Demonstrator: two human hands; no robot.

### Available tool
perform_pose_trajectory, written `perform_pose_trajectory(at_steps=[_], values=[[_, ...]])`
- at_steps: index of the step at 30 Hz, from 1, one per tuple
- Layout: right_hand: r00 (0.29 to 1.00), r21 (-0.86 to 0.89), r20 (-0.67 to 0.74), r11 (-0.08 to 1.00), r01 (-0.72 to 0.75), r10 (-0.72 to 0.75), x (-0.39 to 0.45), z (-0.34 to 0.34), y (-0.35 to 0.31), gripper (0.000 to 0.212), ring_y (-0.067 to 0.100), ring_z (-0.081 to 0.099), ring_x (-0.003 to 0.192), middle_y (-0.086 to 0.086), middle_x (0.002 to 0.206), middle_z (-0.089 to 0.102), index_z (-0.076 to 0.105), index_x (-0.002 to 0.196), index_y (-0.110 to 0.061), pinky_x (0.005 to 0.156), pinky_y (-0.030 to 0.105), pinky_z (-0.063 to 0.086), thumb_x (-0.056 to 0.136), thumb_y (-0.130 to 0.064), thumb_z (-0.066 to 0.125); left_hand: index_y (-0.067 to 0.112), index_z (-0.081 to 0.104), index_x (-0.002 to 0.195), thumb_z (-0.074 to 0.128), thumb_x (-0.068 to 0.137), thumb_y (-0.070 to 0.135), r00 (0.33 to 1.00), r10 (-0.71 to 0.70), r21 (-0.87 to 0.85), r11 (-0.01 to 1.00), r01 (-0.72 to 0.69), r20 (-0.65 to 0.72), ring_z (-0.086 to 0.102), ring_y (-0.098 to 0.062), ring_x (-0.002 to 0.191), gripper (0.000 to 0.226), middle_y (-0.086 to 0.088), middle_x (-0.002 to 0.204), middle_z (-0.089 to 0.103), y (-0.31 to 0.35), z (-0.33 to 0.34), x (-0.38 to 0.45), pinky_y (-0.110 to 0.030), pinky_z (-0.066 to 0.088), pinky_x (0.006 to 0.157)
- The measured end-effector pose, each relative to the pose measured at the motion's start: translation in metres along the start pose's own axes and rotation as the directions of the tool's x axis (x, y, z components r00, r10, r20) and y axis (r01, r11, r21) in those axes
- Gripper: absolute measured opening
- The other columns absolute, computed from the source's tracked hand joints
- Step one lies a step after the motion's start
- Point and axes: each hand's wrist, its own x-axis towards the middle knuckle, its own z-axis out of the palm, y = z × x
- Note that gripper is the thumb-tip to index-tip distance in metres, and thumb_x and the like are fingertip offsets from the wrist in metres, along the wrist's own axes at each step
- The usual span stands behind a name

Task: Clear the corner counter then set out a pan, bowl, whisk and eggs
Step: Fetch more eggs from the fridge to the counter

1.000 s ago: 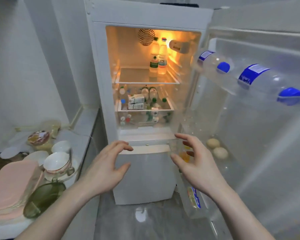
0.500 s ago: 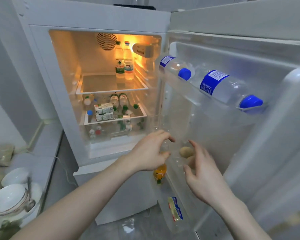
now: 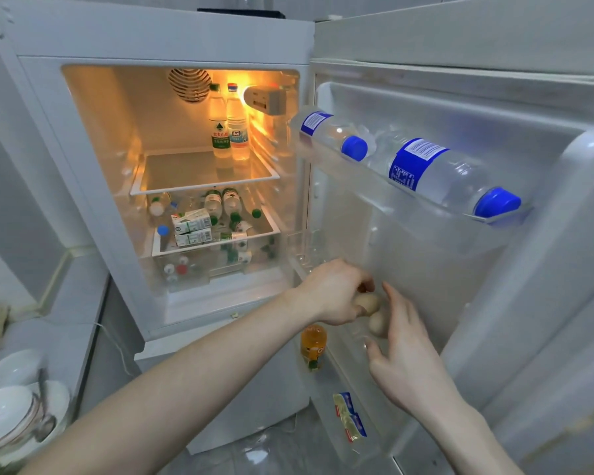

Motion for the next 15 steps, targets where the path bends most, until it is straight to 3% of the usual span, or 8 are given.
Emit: perform_pose_trajectory(at_steps=[9, 13, 15], values=[[1.000, -0.046, 0.008, 0.999, -0.002, 0.003, 0.001, -0.004, 0.004, 0.089, 0.024, 0.038, 0.129, 0.000, 0.150, 0.037, 0.013, 0.158, -0.026, 0.109, 0.038, 0.036, 0.085, -0.016, 0.063, 0.028, 0.063, 0.118, 0.074, 0.082, 0.034, 0.999, 0.029, 0.076, 0.997, -0.027, -0.026, 0.063, -0.027, 0.102, 0.039, -0.004, 0.105, 0.068, 0.010, 0.010, 0.006, -0.034, 0.049, 0.074], [0.998, -0.064, 0.044, 0.997, -0.041, 0.044, 0.002, -0.004, 0.004, 0.086, 0.027, 0.037, 0.130, 0.003, 0.142, 0.048, 0.010, 0.158, -0.024, 0.107, 0.040, 0.039, 0.088, -0.018, 0.060, 0.026, 0.059, 0.124, 0.073, 0.084, 0.031, 0.990, -0.034, -0.032, 0.999, 0.030, -0.137, 0.063, -0.030, 0.105, 0.043, -0.007, 0.111, 0.068, 0.004, 0.005, -0.010, -0.038, 0.054, 0.083], [0.997, -0.092, 0.052, 0.995, -0.043, 0.048, 0.003, -0.003, 0.004, 0.080, 0.029, 0.039, 0.128, 0.005, 0.138, 0.052, 0.017, 0.157, -0.021, 0.106, 0.041, 0.040, 0.088, -0.018, 0.058, 0.026, 0.058, 0.126, 0.073, 0.087, 0.026, 0.971, -0.112, -0.136, 0.987, 0.085, -0.210, 0.062, -0.028, 0.108, 0.042, -0.005, 0.115, 0.068, -0.004, 0.000, -0.025, -0.040, 0.053, 0.088]])
